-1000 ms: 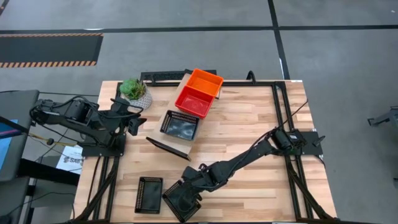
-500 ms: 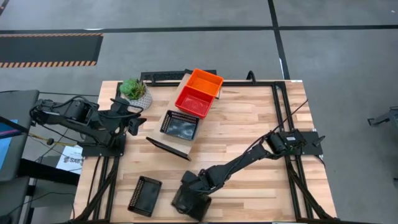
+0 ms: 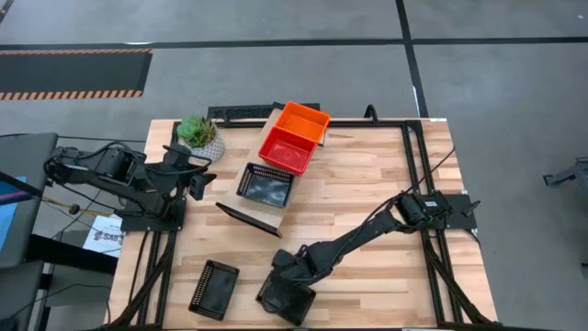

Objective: Stack baskets on shelf by color
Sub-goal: Stack the right black bin on top of the black bin on the shelf

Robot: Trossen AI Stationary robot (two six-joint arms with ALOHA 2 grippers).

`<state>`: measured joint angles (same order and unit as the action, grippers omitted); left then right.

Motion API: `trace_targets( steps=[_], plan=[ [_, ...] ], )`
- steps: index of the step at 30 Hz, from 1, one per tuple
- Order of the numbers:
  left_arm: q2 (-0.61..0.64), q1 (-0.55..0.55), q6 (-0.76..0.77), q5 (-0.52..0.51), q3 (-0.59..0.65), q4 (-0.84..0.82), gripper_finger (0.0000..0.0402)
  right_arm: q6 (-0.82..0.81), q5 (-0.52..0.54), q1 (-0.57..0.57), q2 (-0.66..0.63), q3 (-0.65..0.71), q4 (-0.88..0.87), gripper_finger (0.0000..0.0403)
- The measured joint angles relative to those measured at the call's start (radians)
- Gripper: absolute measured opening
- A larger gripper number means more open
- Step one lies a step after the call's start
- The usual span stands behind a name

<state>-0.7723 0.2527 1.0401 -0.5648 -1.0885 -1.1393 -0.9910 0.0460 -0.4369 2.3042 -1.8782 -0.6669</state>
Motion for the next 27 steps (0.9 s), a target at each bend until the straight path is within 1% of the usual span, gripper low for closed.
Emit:
trace_targets(
  steps=[3,8,11,14,18,21,25,27],
  plan=[
    [0.0,0.0,0.0,0.0,0.0,0.0,0.0204,0.027,0.003,0.014,-0.038,0.002,-0.093,0.0008],
    [0.0,0.0,0.0,0.0,0.0,-0.001,0.0204,0.072,0.007,0.04,-0.149,0.001,-0.158,0.0005],
    [0.0,0.0,-0.001,0.003,0.0,-0.001,0.0204,0.092,0.005,0.061,-0.252,0.001,-0.171,0.0004],
    [0.0,0.0,-0.001,0.008,0.0,-0.001,0.0204,0.119,-0.005,0.105,-0.384,0.0,-0.168,0.0004],
    [0.0,0.0,-0.015,0.011,0.0,0.0,0.0204,0.197,0.032,0.207,-0.536,0.0,-0.162,0.0004],
    [0.0,0.0,-0.032,0.011,0.0,0.0,0.0204,0.284,0.056,0.31,-0.611,-0.002,-0.159,0.0004],
    [0.0,0.0,-0.035,0.01,0.0,0.0,0.0204,0.404,0.047,0.45,-0.636,-0.002,-0.131,0.0004],
    [0.0,0.0,-0.043,0.01,0.0,0.0,0.0204,0.463,-0.002,0.511,-0.623,0.0,-0.094,0.0004]
  ],
)
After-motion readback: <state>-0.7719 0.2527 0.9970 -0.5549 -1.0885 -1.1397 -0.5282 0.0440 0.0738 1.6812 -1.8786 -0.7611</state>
